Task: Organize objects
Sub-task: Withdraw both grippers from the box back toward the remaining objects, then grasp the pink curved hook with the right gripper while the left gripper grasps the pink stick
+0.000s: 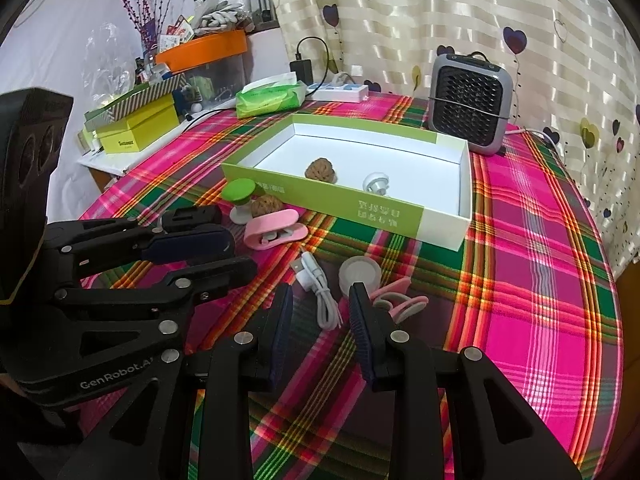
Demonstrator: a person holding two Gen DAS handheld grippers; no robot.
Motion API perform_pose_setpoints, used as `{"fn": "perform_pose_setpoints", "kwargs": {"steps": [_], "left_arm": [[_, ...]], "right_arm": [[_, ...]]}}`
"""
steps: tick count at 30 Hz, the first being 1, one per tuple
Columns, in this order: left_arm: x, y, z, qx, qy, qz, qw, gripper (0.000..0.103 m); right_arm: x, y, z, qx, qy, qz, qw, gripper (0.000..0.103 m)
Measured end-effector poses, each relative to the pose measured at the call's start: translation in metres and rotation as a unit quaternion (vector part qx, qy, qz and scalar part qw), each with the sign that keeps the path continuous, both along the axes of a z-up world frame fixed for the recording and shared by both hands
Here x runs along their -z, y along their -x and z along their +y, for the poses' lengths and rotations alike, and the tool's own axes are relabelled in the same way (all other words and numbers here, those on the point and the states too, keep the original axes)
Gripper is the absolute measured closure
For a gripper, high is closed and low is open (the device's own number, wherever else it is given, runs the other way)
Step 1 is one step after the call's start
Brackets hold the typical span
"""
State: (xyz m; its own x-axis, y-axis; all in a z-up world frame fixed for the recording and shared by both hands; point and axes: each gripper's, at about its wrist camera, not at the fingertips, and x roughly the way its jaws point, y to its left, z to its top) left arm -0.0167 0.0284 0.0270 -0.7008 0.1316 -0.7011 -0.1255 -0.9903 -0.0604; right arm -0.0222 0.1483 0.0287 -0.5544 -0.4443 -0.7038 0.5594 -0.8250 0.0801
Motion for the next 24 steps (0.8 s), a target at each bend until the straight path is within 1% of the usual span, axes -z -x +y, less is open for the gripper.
{"fn": "perform_pose_setpoints", "kwargs": {"steps": [9,14,15,17,20,24], "left_arm": [[0.000,0.001,-0.006,-0.001,-0.010,0.005,0.9999,0.075],[-0.002,0.004,-0.011,-0.004,-0.013,0.008,0.9999,0.075],[-0.002,0.005,-0.012,-0.005,-0.013,0.008,0.9999,0.075],[-0.003,0.007,-0.014,-0.004,-0.012,0.010,0.9999,0.075],[-0.005,0.013,-0.016,0.001,-0.007,0.014,0.9999,0.074],[-0.006,0.023,-0.014,0.017,0.005,0.017,0.9997,0.074]], "right_arm": [[0.003,0.004,0.009,0.019,-0.001,-0.004,1.000,0.072],[0.006,0.009,0.013,0.040,-0.010,-0.006,0.999,0.072],[0.006,0.010,0.014,0.046,-0.012,-0.007,0.999,0.071],[0.007,0.010,0.013,0.051,-0.016,-0.004,0.999,0.066],[0.007,0.010,0.008,0.054,-0.024,0.002,0.998,0.062],[0.010,0.012,0.002,0.060,-0.044,0.007,0.997,0.062]]}}
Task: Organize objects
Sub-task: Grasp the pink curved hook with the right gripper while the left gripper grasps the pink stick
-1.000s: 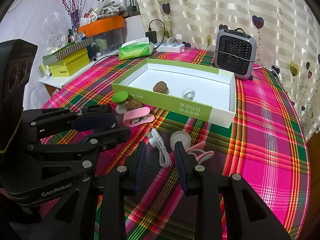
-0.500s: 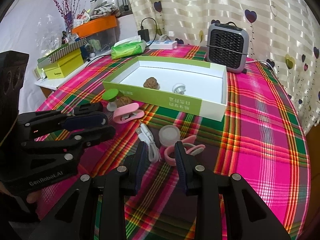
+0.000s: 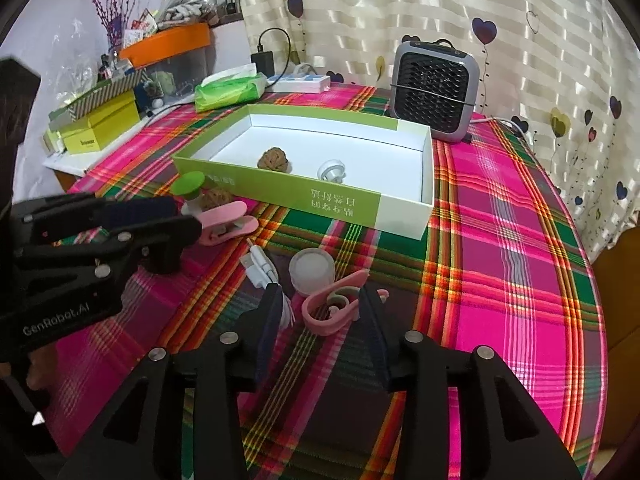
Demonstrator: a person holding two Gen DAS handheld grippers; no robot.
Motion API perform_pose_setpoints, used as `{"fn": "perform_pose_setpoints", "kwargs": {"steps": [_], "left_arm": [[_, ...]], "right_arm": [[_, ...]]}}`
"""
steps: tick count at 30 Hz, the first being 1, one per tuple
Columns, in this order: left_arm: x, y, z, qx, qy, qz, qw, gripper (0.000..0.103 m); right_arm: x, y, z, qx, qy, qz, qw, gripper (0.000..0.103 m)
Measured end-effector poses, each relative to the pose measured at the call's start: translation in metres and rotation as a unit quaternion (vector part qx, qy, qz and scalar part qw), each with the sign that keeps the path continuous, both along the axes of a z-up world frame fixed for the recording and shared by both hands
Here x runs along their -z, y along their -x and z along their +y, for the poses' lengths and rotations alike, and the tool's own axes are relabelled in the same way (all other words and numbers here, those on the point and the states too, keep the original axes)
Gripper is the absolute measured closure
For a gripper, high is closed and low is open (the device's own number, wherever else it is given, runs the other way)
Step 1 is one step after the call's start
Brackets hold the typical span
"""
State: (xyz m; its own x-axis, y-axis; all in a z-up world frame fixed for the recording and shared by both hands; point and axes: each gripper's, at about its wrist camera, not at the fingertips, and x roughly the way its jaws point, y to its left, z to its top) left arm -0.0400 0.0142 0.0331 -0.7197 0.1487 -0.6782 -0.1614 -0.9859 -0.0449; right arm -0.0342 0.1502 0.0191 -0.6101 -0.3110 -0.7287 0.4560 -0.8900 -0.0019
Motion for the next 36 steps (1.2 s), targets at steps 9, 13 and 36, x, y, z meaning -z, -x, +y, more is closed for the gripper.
{"fn": "perform_pose_setpoints", "kwargs": {"steps": [9,13,36], "left_arm": [[0.012,0.021,0.001,0.021,0.006,-0.023,0.9995,0.073],[0.011,0.022,0.001,0.022,0.007,-0.025,0.9994,0.073],[0.021,0.030,0.007,0.052,0.002,-0.058,0.9969,0.071]], "right_arm": [[0.004,0.007,0.017,0.027,-0.014,-0.008,1.000,0.062],[0.005,0.011,0.026,0.039,-0.013,-0.013,0.999,0.062],[0.006,0.025,0.032,0.035,0.000,-0.027,0.999,0.062]]}}
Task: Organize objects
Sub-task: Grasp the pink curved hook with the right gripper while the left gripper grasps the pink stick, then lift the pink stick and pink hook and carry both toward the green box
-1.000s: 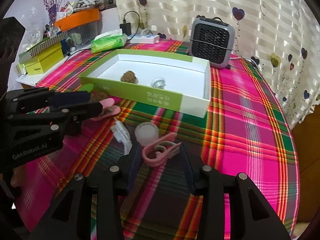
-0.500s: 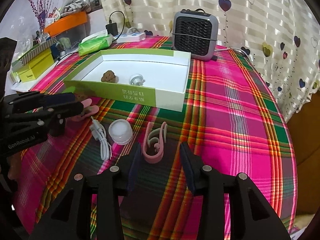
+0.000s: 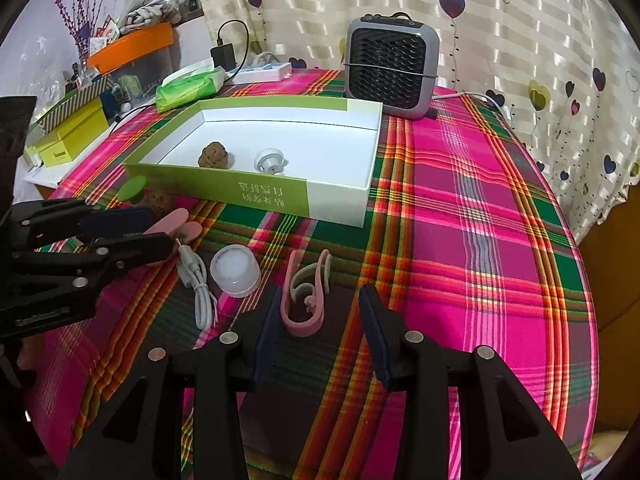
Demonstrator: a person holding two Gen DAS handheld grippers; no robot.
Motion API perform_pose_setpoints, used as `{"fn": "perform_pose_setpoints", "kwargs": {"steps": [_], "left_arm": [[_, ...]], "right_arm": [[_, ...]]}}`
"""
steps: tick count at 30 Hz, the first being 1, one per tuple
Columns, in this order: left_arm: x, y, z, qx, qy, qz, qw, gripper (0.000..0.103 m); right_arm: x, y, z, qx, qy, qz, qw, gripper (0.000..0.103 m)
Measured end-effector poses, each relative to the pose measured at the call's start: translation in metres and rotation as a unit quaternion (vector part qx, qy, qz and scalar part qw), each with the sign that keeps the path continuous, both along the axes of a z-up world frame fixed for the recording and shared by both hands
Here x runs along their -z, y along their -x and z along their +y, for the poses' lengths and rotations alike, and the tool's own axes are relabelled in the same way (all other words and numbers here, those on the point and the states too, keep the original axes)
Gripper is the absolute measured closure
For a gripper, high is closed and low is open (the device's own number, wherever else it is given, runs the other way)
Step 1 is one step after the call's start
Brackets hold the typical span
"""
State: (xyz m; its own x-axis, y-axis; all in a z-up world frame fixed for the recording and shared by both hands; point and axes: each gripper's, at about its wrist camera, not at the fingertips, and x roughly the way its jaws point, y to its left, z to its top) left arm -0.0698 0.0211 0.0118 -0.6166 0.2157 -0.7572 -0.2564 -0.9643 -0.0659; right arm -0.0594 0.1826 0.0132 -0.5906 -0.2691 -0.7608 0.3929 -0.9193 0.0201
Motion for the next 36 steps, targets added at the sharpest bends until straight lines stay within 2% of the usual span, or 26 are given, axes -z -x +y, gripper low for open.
{"fn": "perform_pose_setpoints", "kwargs": {"steps": [7,9,10,11,20,36], "left_arm": [[0.005,0.001,0.006,0.003,0.007,-0.003,1.0000,0.073],[0.005,0.001,0.006,0.005,0.005,-0.004,1.0000,0.082],[0.006,0.001,0.006,0.004,0.007,-0.005,1.0000,0.084],[0.006,0.000,0.006,0.004,0.007,-0.005,1.0000,0.087],[0.002,-0.008,0.003,-0.010,0.001,0.004,0.9999,0.087],[-0.022,-0.031,0.001,-0.042,-0.029,0.044,0.9977,0.087]], "right_arm": [[0.002,0.004,0.000,-0.001,0.001,-0.004,1.000,0.062],[0.001,0.003,-0.001,-0.004,0.001,-0.002,1.000,0.069],[0.001,0.003,-0.001,-0.006,0.001,-0.003,1.000,0.077],[0.002,0.004,-0.002,-0.007,0.000,-0.004,1.000,0.079],[-0.002,-0.002,-0.002,-0.012,0.000,0.007,1.000,0.079],[-0.022,-0.021,-0.016,-0.040,0.034,0.041,0.998,0.079]]}}
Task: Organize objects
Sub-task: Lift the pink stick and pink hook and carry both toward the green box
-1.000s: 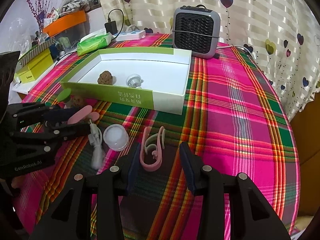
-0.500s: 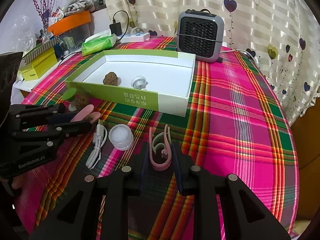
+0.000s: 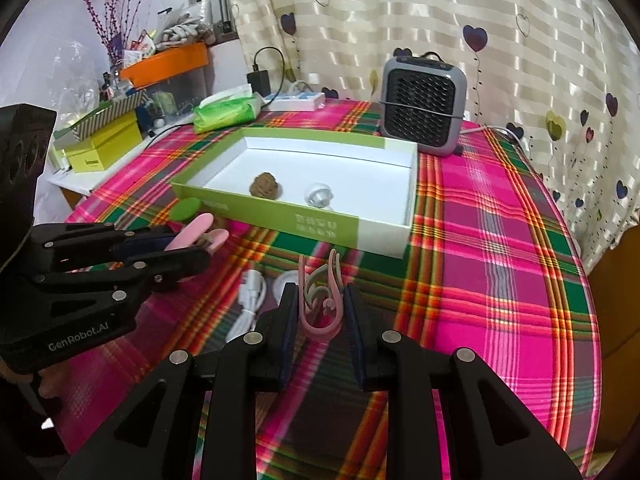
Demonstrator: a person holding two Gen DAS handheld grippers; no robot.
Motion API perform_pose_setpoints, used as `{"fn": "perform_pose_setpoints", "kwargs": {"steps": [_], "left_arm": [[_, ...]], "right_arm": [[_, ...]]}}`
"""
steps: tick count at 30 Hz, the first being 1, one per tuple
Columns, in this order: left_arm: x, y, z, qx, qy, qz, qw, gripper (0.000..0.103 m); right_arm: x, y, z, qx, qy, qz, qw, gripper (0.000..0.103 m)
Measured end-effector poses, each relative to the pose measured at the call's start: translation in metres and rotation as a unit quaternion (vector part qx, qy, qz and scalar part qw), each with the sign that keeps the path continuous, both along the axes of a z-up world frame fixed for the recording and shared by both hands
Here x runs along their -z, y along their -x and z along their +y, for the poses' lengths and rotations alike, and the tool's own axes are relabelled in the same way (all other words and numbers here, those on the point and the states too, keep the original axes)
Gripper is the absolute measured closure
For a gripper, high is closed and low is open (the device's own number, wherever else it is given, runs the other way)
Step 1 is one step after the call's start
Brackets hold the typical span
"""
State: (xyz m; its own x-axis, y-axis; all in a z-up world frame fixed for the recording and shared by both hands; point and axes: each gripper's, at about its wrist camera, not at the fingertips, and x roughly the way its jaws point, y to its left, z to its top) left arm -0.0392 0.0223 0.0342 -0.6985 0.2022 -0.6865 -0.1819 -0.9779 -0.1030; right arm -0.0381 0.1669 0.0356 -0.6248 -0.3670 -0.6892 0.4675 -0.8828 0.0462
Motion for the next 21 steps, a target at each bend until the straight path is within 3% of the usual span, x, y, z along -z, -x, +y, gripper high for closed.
{"fn": "perform_pose_setpoints", "kwargs": {"steps": [21], "left_arm": [[-0.008,-0.003,-0.005,-0.017,-0.012,0.016,0.9997,0.087]], "right_arm": [[-0.009,-0.004,-0.023,-0.027,0.009,0.014,0.999,0.079]]}}
